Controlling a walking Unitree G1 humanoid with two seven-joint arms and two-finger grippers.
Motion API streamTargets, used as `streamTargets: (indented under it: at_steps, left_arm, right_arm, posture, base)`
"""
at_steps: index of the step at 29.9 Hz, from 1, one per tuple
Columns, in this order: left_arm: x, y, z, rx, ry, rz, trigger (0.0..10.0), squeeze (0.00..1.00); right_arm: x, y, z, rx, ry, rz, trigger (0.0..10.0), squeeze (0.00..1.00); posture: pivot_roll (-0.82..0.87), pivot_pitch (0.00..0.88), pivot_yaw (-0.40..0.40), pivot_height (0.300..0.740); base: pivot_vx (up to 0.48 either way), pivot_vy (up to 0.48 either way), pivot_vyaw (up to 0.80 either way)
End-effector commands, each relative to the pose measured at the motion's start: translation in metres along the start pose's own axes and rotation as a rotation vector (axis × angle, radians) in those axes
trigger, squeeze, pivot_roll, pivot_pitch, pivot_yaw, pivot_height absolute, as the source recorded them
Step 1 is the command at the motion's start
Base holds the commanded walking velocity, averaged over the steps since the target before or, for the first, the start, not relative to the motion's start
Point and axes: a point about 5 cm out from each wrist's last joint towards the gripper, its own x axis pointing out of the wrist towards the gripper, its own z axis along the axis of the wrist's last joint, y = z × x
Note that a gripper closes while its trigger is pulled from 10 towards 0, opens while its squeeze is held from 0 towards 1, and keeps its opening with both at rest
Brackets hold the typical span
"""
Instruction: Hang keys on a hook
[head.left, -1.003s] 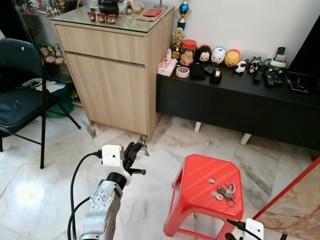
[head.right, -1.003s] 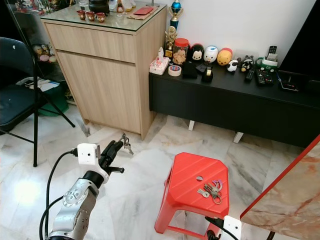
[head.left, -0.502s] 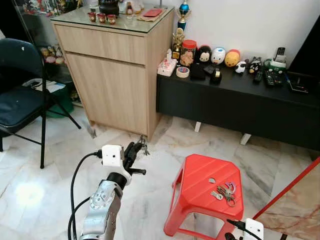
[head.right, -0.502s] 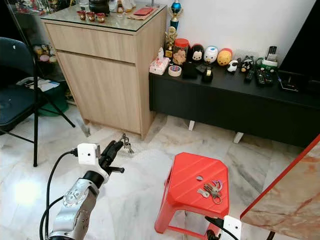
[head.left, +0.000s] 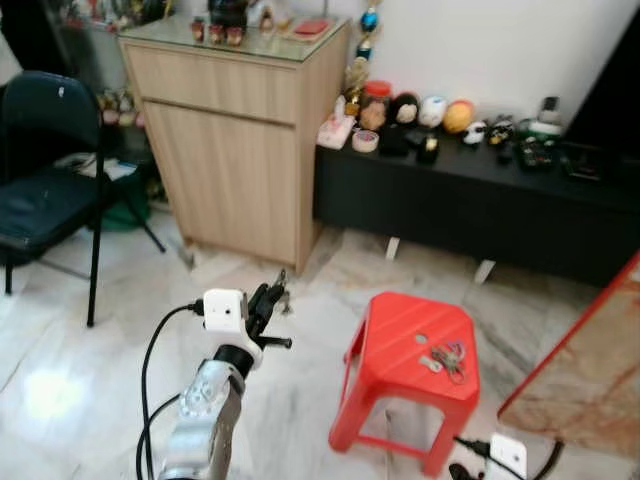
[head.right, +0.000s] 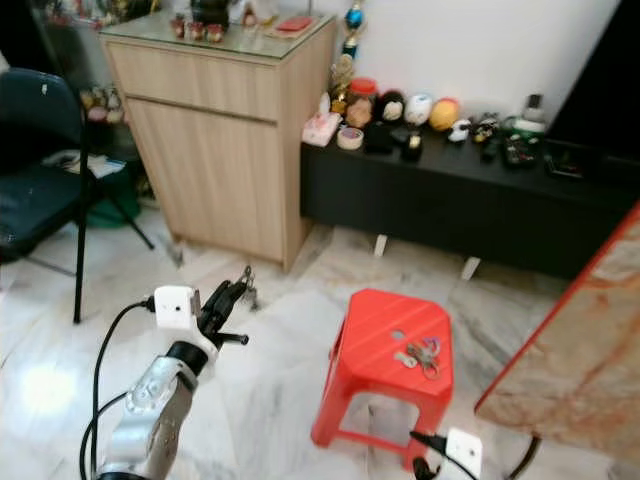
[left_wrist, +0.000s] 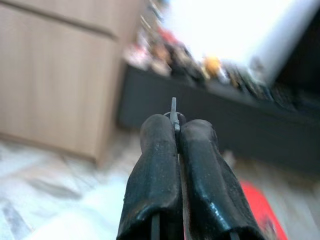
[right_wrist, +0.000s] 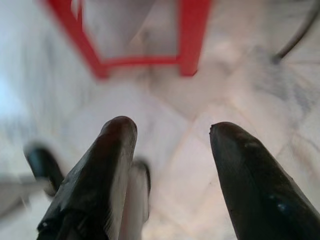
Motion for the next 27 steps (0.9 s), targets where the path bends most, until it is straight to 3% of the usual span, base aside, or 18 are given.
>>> streamTargets:
  at_steps: [1,19,27]
  left_arm:
    - [-0.0084,0.0082,-0.0097,-0.009,0.041,0.036,10.0,0.00]
    - [-0.0090,0.0048,-0.0095,-0.017,0.036,0.014,10.0,0.00]
    - [-0.0088,0.0039,-0.0095,-0.020,0.034,0.011,10.0,0.00]
  right_arm:
    - [0.0030,0.0056,0.0248,0.006,-0.076,0.017,10.0,0.00]
    - [0.0030,0.0053,0.0243,0.008,-0.072,0.008,10.0,0.00]
    - [0.0031,0.0056,0.0238,-0.001,-0.061,0.018,10.0,0.00]
  posture:
    - [0.01,0.011,-0.075,0.740]
    - [0.02,0.010,-0.075,0.740]
    - [0.02,0.010,-0.075,0.740]
  base:
    - [0.000,0.000,0.00]
    - [0.000,0.000,0.00]
    - [0.000,0.000,-0.75]
